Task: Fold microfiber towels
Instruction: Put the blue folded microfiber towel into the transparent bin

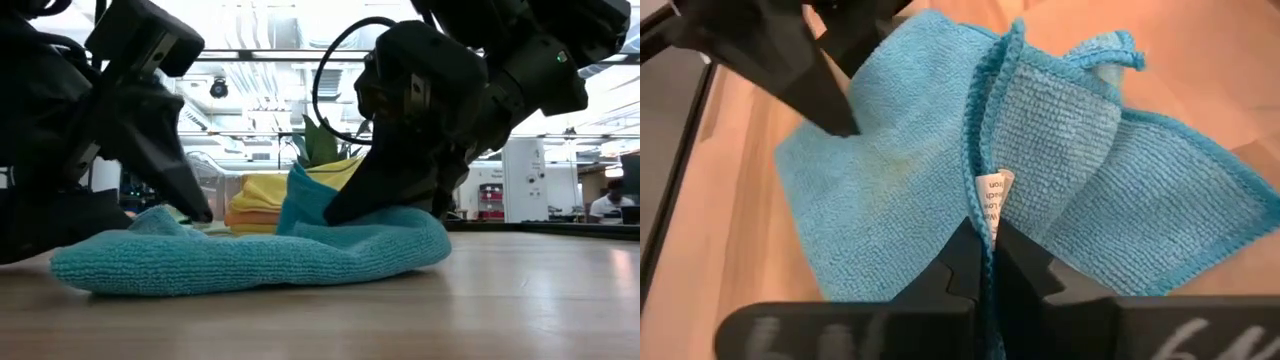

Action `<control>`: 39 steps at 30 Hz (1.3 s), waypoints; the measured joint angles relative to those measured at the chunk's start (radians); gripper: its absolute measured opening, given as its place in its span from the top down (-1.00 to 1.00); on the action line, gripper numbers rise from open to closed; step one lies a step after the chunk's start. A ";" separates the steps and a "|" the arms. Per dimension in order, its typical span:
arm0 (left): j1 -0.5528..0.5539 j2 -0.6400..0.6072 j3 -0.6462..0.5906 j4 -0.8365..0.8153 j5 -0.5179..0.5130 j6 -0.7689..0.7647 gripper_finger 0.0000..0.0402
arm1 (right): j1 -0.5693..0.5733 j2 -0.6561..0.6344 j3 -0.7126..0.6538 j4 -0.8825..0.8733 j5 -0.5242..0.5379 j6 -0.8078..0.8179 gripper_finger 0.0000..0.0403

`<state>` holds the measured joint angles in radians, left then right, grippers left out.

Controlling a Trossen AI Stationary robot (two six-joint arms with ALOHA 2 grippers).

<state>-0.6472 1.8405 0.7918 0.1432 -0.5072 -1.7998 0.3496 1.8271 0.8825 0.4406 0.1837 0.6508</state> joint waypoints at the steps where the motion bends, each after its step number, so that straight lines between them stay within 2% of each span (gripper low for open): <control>1: 0.000 0.002 0.000 0.000 0.000 0.005 0.12 | 0.000 0.000 0.000 0.001 0.000 0.004 0.96; 7: 0.000 0.001 0.014 0.002 0.001 0.084 0.81 | 0.000 0.000 0.006 0.006 0.000 -0.005 0.96; 9: 0.000 0.002 0.022 -0.001 0.001 0.108 0.94 | 0.000 0.000 0.007 0.007 0.000 -0.015 0.96; 13: 0.002 -0.015 0.030 -0.002 -0.004 0.170 0.98 | 0.003 -0.004 0.007 0.005 -0.001 -0.021 0.96; 17: 0.007 -0.066 0.029 -0.017 -0.071 0.234 0.99 | 0.013 -0.027 0.007 0.007 -0.003 -0.032 0.96; 25: 0.045 -0.250 0.031 -0.152 -0.108 0.376 0.99 | -0.002 -0.150 0.006 -0.023 0.000 -0.084 0.96; 31: 0.119 -0.431 0.031 -0.215 -0.159 0.615 1.00 | -0.071 -0.292 0.006 -0.085 0.052 -0.188 0.96; 39: 0.321 -0.601 0.020 -0.231 -0.143 0.985 1.00 | -0.204 -0.436 0.006 -0.169 0.083 -0.291 0.96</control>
<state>-0.3257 1.2399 0.8120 -0.0874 -0.6498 -0.8144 0.1456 1.3907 0.8890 0.2718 0.2664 0.3598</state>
